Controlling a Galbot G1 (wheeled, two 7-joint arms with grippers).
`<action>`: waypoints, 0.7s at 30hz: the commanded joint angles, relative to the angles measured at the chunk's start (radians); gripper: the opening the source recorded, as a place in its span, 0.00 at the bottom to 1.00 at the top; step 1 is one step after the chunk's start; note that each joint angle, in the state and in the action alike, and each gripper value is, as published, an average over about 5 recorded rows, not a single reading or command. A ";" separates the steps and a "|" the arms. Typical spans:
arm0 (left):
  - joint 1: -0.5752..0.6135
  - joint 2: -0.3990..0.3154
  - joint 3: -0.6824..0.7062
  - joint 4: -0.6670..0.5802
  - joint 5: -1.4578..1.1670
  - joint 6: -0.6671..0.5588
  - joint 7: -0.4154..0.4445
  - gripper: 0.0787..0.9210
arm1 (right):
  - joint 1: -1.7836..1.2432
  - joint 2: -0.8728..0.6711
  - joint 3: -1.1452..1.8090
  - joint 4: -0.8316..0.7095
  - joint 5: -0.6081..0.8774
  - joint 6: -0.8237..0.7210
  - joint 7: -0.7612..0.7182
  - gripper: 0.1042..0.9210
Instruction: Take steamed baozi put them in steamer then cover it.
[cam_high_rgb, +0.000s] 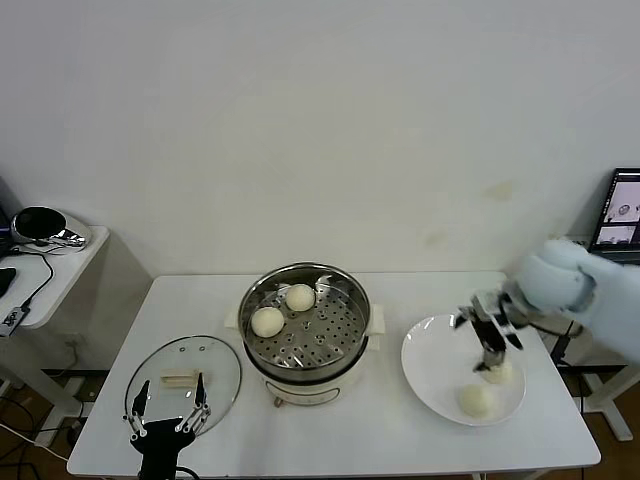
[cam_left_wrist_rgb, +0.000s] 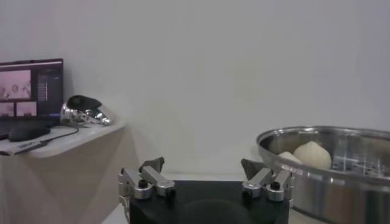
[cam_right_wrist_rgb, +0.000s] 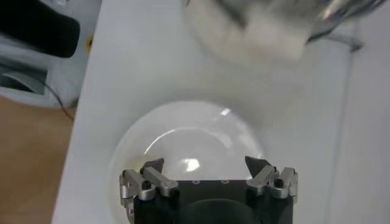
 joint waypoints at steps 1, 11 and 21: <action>0.009 -0.004 0.005 0.004 0.011 -0.003 -0.001 0.88 | -0.269 -0.121 0.177 0.025 -0.126 0.057 0.005 0.88; 0.017 -0.009 0.005 0.011 0.018 -0.013 -0.004 0.88 | -0.358 -0.031 0.211 -0.047 -0.173 0.074 0.036 0.88; 0.008 -0.009 -0.003 0.021 0.016 -0.012 -0.004 0.88 | -0.388 0.030 0.217 -0.091 -0.175 0.072 0.053 0.88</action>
